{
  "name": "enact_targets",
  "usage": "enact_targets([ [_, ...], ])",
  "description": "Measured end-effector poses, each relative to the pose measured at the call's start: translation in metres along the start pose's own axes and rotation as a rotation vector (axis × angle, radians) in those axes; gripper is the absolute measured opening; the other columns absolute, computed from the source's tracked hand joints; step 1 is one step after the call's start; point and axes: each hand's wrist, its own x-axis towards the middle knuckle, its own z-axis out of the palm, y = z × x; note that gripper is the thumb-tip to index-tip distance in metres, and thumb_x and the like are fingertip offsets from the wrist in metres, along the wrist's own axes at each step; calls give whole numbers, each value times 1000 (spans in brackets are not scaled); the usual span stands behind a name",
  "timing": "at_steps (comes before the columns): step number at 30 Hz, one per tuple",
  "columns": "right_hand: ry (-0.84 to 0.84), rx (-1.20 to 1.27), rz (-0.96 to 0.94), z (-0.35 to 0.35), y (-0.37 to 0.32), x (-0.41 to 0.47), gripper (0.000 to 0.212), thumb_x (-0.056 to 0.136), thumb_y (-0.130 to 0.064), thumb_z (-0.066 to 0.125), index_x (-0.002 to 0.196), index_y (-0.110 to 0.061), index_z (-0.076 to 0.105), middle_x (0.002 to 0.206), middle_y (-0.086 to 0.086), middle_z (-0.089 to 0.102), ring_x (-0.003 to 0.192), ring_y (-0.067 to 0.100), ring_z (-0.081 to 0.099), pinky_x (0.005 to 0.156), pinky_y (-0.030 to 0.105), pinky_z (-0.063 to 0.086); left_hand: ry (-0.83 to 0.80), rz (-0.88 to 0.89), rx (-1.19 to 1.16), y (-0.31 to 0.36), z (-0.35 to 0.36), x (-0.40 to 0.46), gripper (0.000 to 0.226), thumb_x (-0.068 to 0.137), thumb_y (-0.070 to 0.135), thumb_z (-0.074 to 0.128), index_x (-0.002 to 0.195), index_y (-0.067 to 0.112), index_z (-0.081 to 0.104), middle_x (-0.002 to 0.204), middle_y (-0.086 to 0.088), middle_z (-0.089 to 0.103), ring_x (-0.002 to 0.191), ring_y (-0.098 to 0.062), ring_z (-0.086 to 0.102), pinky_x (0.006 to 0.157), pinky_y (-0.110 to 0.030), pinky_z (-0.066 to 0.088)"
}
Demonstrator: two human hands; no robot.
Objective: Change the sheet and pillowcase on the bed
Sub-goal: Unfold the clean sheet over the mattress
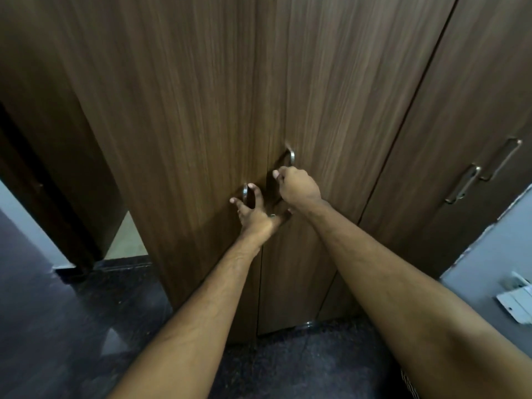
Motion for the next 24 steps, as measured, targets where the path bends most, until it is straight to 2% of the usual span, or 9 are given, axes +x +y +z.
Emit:
enact_targets([
  [2,88,-53,8,7,-6,8,39,107,-42,36,114,-21,67,105,9,71,96,31,67,73,33,45,5,-73,38,9,1,10,117,79,65,70,149,49,-22,156,-14,-41,153,-37,-10,124,-51,19],
  [4,292,-59,-2,12,-5,10,37,106,-42,38,108,-18,66,104,7,69,97,30,66,73,36,46,-2,-101,122,14,3,20,107,84,66,64,155,46,-13,154,-14,-45,153,-38,-14,124,-51,17],
  [7,537,-74,-43,21,5,10,36,102,-42,44,122,-13,49,111,7,55,96,27,63,69,39,50,9,-122,132,11,8,35,98,87,68,57,160,39,-1,155,-8,-45,154,-36,-9,123,-53,19],
  [10,395,50,-6,22,20,23,51,103,-44,42,136,-6,37,124,14,49,106,34,60,77,46,52,129,-127,142,12,18,45,98,88,73,50,162,19,13,162,-9,-32,154,-37,3,122,-48,22],
  [13,246,-99,-36,17,34,39,44,107,-43,32,123,-6,50,123,14,47,110,32,55,82,44,47,264,-84,129,7,32,49,101,89,70,52,159,7,17,165,-13,-23,152,-42,9,122,-47,23],
  [17,145,-122,-33,17,31,59,47,107,-44,29,122,-9,56,122,12,51,115,29,52,89,44,46,303,-11,181,-11,42,51,100,88,69,54,160,10,16,165,-12,-23,152,-43,7,122,-46,23],
  [20,189,-97,-72,24,37,65,45,106,-45,32,119,-11,59,116,9,57,110,26,55,86,43,48,296,-44,186,-7,42,51,101,88,71,53,161,13,13,163,-8,-29,152,-42,2,121,-48,22],
  [21,207,-113,-98,25,40,65,45,106,-46,33,119,-11,59,115,8,57,109,26,55,84,43,49,315,-50,201,-6,43,51,103,87,72,52,161,11,14,163,-11,-29,152,-43,1,122,-49,21],
  [24,165,-127,-150,25,46,64,45,105,-46,36,119,-11,62,119,10,55,113,28,53,86,43,47,421,-47,380,2,58,41,108,87,70,50,159,1,9,158,-36,-22,150,-50,-9,124,-52,10],
])
